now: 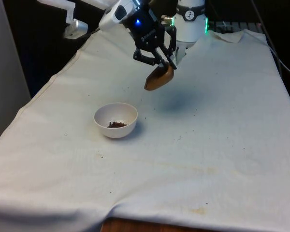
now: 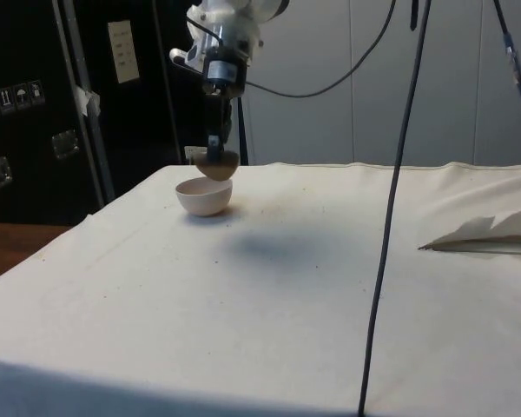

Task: Pour the coffee beans from the cup into the bowl.

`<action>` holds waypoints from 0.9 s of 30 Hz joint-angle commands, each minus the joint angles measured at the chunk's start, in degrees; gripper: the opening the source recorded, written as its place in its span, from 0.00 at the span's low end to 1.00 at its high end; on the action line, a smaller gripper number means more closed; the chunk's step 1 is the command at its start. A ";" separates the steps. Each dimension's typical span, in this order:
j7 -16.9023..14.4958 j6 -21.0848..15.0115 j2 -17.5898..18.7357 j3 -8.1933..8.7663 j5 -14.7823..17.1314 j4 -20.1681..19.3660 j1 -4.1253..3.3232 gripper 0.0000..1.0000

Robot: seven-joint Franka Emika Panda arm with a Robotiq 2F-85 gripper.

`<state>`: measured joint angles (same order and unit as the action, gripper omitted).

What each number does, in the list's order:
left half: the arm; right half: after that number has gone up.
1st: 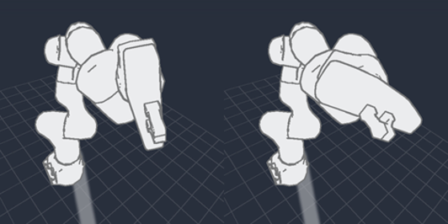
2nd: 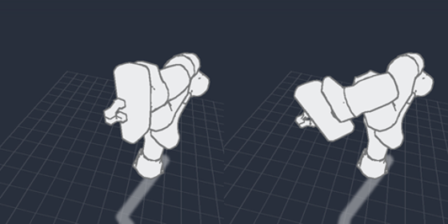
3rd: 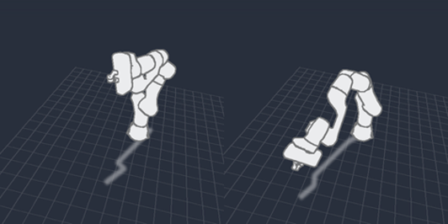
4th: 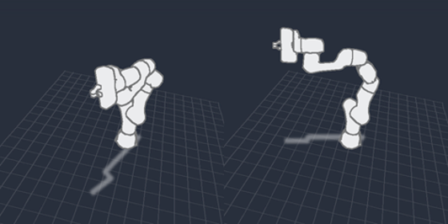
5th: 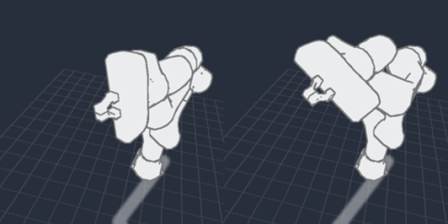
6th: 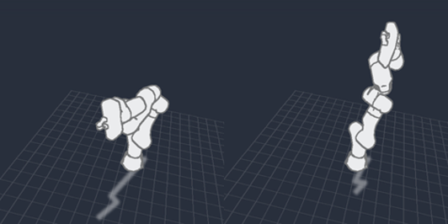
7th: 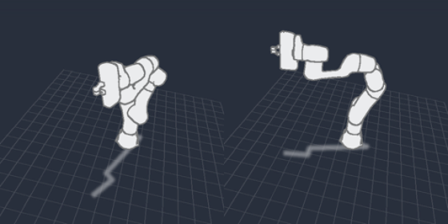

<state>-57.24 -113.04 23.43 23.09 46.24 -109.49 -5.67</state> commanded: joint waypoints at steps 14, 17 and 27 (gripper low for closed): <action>0.63 -6.70 -3.32 -1.95 -4.93 -5.16 -0.63 0.00; 0.63 -8.19 -3.72 -2.52 -5.61 -5.96 -0.63 0.00; 0.69 -13.58 -5.04 -4.58 -7.91 -8.88 -0.57 0.00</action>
<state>-57.12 -125.36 18.79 18.22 38.96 -117.80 -5.67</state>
